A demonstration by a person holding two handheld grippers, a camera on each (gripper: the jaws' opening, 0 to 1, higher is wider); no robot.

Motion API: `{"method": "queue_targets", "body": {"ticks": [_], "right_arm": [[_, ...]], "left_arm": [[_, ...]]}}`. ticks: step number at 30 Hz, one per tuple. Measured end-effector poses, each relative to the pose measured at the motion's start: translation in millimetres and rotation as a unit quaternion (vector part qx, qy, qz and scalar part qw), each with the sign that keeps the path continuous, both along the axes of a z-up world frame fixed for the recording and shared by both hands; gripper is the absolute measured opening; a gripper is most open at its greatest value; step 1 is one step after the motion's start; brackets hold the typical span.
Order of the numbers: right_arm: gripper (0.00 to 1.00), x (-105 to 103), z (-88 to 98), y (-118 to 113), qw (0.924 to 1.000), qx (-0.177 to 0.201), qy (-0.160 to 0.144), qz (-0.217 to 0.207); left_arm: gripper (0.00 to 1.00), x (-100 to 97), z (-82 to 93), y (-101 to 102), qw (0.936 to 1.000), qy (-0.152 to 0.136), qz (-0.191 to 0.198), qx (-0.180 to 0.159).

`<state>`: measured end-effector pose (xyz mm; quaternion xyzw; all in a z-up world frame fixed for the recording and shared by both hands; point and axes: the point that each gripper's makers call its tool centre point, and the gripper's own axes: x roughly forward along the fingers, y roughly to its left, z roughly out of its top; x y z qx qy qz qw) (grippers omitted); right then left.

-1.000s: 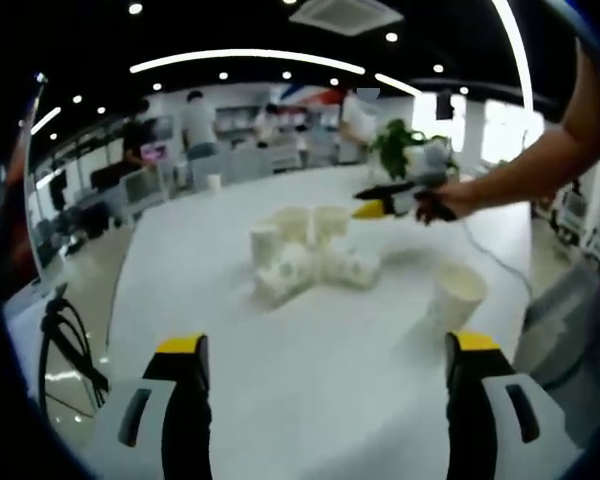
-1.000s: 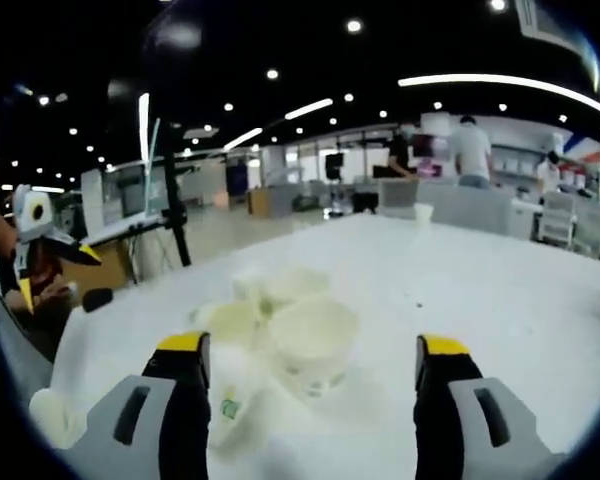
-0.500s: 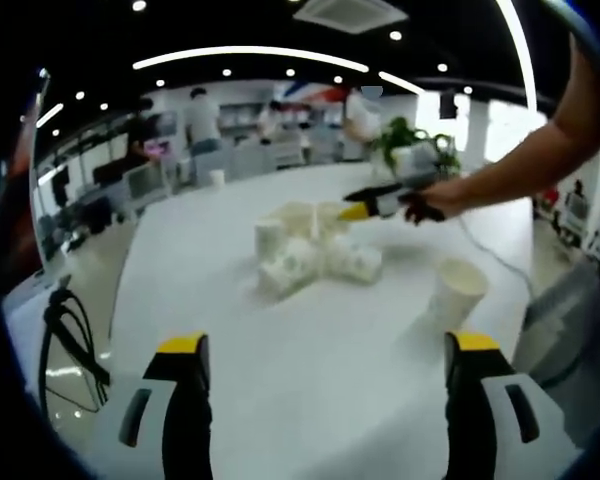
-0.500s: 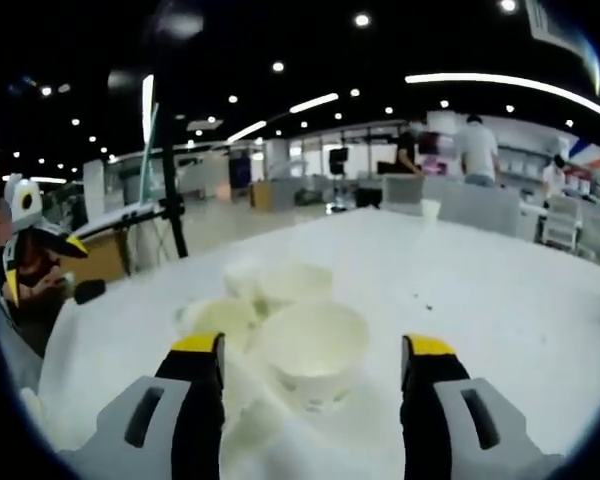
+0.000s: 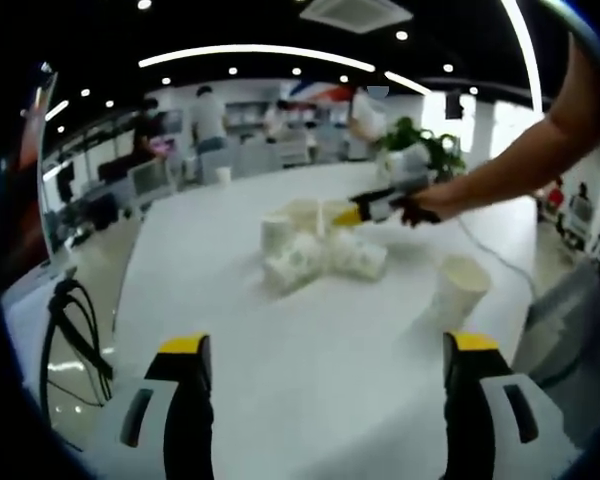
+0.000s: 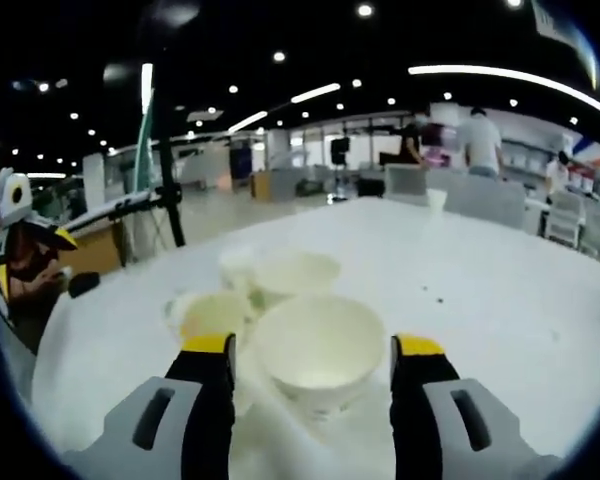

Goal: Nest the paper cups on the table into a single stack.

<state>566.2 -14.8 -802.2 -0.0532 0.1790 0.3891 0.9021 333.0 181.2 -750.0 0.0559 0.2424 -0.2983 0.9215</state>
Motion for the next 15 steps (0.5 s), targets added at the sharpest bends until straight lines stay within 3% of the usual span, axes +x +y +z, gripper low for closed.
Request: {"method": "queue_targets", "body": {"ticks": [15], "right_arm": [[0.49,5.9,-8.8,2.0,0.9998,-0.016,0.003,-0.007]], "left_arm": [[0.95,-2.2,-1.1,0.7,1.0,0.003,-0.002,-0.002]]}}
